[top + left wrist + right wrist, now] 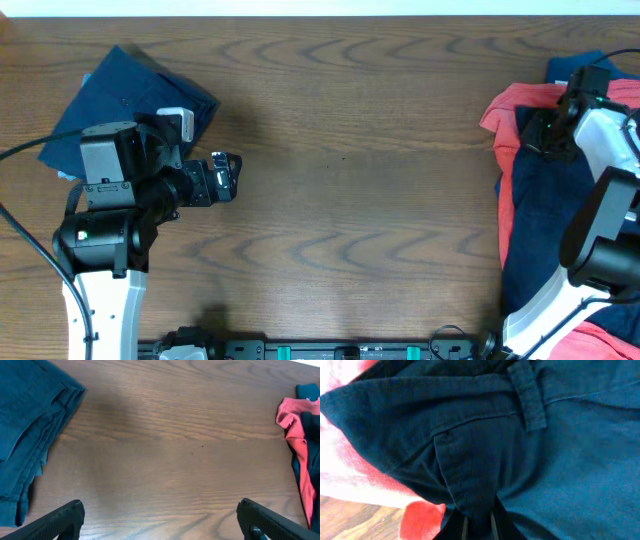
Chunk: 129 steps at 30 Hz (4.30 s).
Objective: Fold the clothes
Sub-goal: 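Reach the right gripper to the navy shorts on the red shirt and grasp the waistband, then drag the navy shorts left to the table center with the right gripper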
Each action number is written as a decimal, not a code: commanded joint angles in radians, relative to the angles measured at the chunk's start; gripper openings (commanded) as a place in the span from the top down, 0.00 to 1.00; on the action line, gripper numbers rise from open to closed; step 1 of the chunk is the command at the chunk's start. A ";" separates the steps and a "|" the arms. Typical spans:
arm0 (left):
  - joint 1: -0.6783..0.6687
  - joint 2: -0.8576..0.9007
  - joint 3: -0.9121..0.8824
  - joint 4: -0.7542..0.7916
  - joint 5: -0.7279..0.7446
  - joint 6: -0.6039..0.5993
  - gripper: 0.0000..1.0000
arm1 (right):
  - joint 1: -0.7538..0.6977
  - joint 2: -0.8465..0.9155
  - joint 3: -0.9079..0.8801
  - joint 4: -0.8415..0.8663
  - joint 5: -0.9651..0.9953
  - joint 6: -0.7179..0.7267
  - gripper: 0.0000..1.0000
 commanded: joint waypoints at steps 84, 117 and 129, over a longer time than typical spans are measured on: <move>0.002 -0.347 0.034 0.027 -0.532 -0.076 0.02 | 1.044 -0.513 0.107 -0.002 0.011 -0.034 0.17; -0.176 0.768 0.029 0.405 0.006 -0.095 0.49 | 0.552 -0.681 0.134 -0.314 0.029 0.174 0.19; -0.189 0.919 0.029 0.429 -0.071 -0.095 0.81 | 0.552 -0.666 0.133 -0.343 0.062 0.174 0.18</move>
